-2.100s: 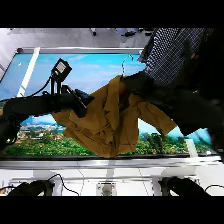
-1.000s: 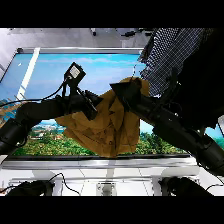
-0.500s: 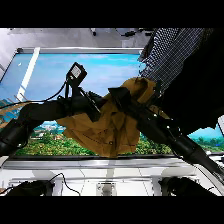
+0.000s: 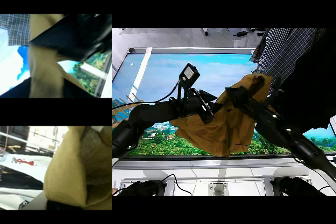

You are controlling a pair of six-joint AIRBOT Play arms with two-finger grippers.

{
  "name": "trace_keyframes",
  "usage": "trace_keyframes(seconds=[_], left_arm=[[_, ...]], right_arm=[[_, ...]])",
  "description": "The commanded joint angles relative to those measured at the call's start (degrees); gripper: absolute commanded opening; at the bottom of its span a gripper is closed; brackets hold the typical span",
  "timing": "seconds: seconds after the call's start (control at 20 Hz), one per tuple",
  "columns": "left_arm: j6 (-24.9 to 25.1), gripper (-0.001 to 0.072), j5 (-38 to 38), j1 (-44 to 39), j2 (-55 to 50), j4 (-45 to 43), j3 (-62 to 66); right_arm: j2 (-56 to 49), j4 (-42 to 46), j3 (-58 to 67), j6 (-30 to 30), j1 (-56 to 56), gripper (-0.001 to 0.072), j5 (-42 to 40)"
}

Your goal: Fold the clothes and pants, and hang the long-sleeved shirts on hangers.

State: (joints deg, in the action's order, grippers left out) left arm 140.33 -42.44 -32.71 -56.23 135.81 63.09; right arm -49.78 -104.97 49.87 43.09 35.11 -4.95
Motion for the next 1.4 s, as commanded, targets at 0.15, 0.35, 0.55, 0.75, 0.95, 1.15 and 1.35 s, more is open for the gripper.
trace_keyframes(seconds=[0.15,0.35,0.55,0.75,0.95,1.15,1.35], left_arm=[[0.0,0.0487,0.0,0.0,9.3,-0.3,0.0],[0.0,0.0486,0.2,0.0,14.4,-0.3,0.0],[0.0,0.0482,0.2,0.0,15.2,-0.3,0.0],[0.0,0.0483,0.2,0.0,15.2,-0.3,0.0],[0.0,0.0482,0.2,0.0,15.2,-0.3,0.0],[0.0,0.0482,0.2,0.0,15.2,-0.3,0.0],[-0.8,0.0482,0.2,0.0,15.2,-0.3,0.0]], right_arm=[[17.6,8.7,6.1,0.1,-10.5,0.0036,-21.9],[23.1,20.8,22.6,1.1,-18.4,0.0036,-34.2],[21.4,35.6,41.0,1.1,-23.1,0.0036,-51.0],[17.2,49.9,56.4,1.3,-21.5,0.0037,-62.6],[11.0,62.6,71.3,1.5,-7.4,0.0038,-67.3],[8.7,83.3,80.3,-2.6,19.3,0.0037,-73.4],[8.7,100.0,91.9,-2.3,50.6,0.0037,-81.6]])
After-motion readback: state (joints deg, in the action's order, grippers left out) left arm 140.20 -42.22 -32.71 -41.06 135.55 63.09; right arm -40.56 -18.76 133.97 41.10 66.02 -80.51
